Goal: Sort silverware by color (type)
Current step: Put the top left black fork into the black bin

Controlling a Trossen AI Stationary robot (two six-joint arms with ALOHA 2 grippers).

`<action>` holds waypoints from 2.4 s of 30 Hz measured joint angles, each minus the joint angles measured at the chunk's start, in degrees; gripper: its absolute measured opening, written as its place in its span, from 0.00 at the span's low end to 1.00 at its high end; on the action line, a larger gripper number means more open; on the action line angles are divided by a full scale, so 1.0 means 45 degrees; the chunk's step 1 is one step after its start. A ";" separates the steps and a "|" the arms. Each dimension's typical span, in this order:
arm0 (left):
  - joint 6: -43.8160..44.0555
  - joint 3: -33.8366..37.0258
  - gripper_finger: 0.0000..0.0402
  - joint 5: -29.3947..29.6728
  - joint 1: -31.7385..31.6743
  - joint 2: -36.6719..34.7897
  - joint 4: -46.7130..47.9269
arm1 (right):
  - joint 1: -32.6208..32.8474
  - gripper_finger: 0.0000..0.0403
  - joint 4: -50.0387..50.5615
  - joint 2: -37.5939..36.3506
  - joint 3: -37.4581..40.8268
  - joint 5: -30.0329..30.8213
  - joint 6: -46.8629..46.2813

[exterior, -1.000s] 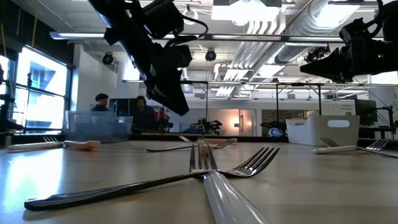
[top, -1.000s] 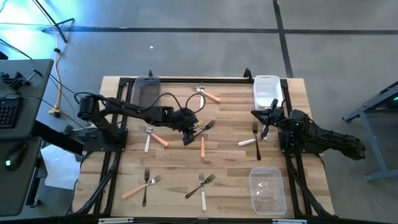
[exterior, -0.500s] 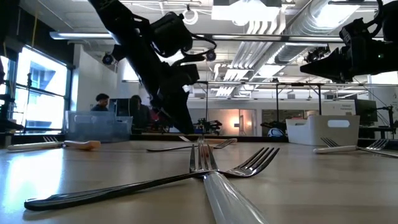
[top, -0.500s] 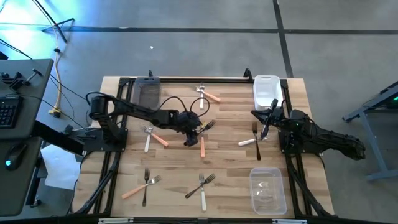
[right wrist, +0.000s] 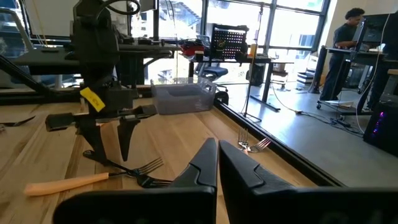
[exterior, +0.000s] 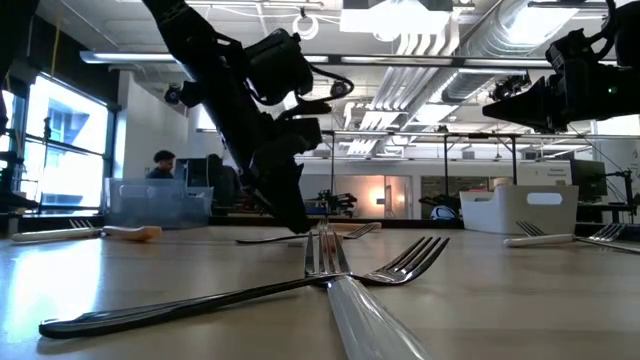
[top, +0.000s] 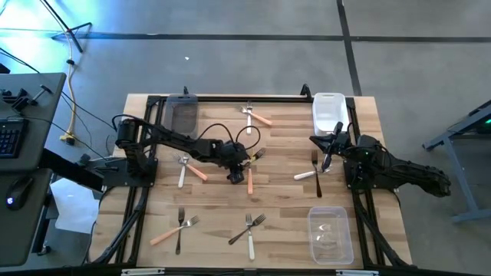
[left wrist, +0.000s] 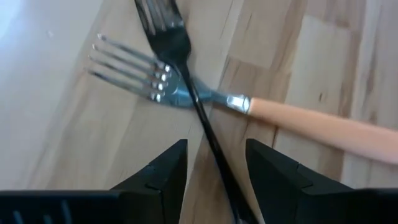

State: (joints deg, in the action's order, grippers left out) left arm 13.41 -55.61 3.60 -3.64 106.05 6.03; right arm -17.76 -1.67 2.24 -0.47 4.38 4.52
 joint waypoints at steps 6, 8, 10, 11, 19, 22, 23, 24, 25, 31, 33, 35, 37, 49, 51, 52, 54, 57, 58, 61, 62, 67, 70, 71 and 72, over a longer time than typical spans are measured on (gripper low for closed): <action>-0.0005 -0.0005 0.38 0.0048 0.0015 0.0250 -0.0272 | 0.0005 0.00 0.0004 0.0000 0.0000 -0.0005 -0.0001; -0.0005 -0.0005 0.38 0.0179 0.0015 0.0259 -0.0322 | 0.0004 0.00 0.0001 0.0000 0.0000 -0.0004 -0.0001; -0.0008 -0.0005 0.37 0.0293 0.0015 0.0269 -0.0340 | 0.0005 0.00 0.0002 0.0000 0.0000 -0.0005 0.0001; -0.0061 -0.0005 0.37 0.0304 0.0015 0.0269 -0.0333 | 0.0001 0.00 0.0001 0.0000 0.0000 -0.0004 -0.0001; -0.0395 -0.0005 0.22 0.0331 0.0000 0.0274 -0.0262 | 0.0005 0.00 0.0003 0.0000 0.0000 -0.0005 0.0000; -0.0840 -0.0005 0.17 0.0336 0.0013 0.0274 -0.0246 | 0.0000 0.00 0.0002 0.0000 0.0000 -0.0002 -0.0001; -0.0908 -0.0005 0.15 0.0323 0.0035 0.0279 -0.0251 | 0.0005 0.00 0.0005 0.0000 0.0000 -0.0005 0.0003; -0.0903 -0.0005 0.14 0.0319 0.0053 0.0279 -0.0251 | 0.0004 0.00 0.0005 0.0000 0.0000 -0.0004 0.0003; -0.0899 -0.0005 0.13 0.0295 0.0058 0.0279 -0.0251 | 0.0005 0.00 0.0000 0.0000 0.0000 -0.0005 0.0003; -0.0777 -0.0010 0.05 0.0316 0.0060 0.0277 -0.0064 | 0.0000 0.00 0.0002 0.0000 0.0000 -0.0003 0.0000; -0.0704 -0.0010 0.03 0.0318 0.0062 0.0227 -0.0023 | 0.0002 0.00 0.0004 0.0000 0.0000 -0.0002 -0.0001; -0.0704 -0.0010 0.02 0.0319 0.0063 0.0190 0.0046 | 0.0002 0.00 0.0002 -0.0002 0.0000 -0.0002 0.0001; -0.0704 0.0008 0.02 0.0286 0.0050 0.0040 0.0240 | 0.0005 0.00 0.0000 0.0000 0.0000 -0.0005 0.0002; -0.0794 0.0019 0.02 0.0577 -0.0066 -0.2258 0.1562 | 0.0003 0.00 0.0000 0.0000 0.0000 -0.0005 0.0003; -0.0547 0.0015 0.02 0.1002 -0.0238 -0.2928 0.1825 | 0.0005 0.00 0.0005 0.0000 0.0000 -0.0005 0.0003; -0.0379 0.0015 0.02 0.1236 -0.0384 -0.3335 0.2187 | 0.0005 0.00 0.0000 0.0000 0.0000 -0.0005 0.0003; -0.0004 0.0015 0.01 0.1823 -0.0724 -0.4113 0.2915 | 0.0001 0.00 0.0004 0.0000 0.0000 -0.0005 0.0003; 0.0810 0.0015 0.01 0.2776 -0.1337 -0.5320 0.4429 | 0.0003 0.00 0.0000 0.0000 0.0000 -0.0008 0.0002; 0.1084 0.0015 0.01 0.3055 -0.1574 -0.5711 0.4886 | 0.0004 0.00 0.0004 0.0001 0.0000 -0.0005 -0.0001; 0.1407 0.0015 0.01 0.3483 -0.2398 -0.6856 0.6256 | 0.0000 0.00 0.0005 0.0024 0.0000 -0.0009 0.0000; 0.1476 0.0015 0.01 0.3595 -0.2699 -0.7199 0.6572 | 0.0005 0.00 0.0003 0.0029 0.0000 -0.0010 0.0000; 0.1737 0.0175 0.01 0.4000 -0.4205 -0.8691 0.7434 | 0.0005 0.00 0.0000 0.0029 0.0000 -0.0010 0.0003; 0.1981 0.0813 0.01 0.3971 -0.4936 -0.9392 0.7449 | 0.0005 0.00 0.0003 0.0029 0.0000 -0.0007 -0.0001; 0.1989 0.1104 0.01 0.3985 -0.5105 -0.9595 0.7432 | 0.0004 0.00 0.0005 0.0029 0.0000 -0.0006 -0.0001; 0.2019 0.1453 0.01 0.4083 -0.5240 -0.9834 0.7363 | 0.0005 0.00 0.0005 0.0029 0.0000 -0.0005 -0.0001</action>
State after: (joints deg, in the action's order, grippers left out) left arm 22.49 -49.08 21.98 -27.22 61.80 39.17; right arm -17.74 -1.65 2.37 -0.47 4.36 4.51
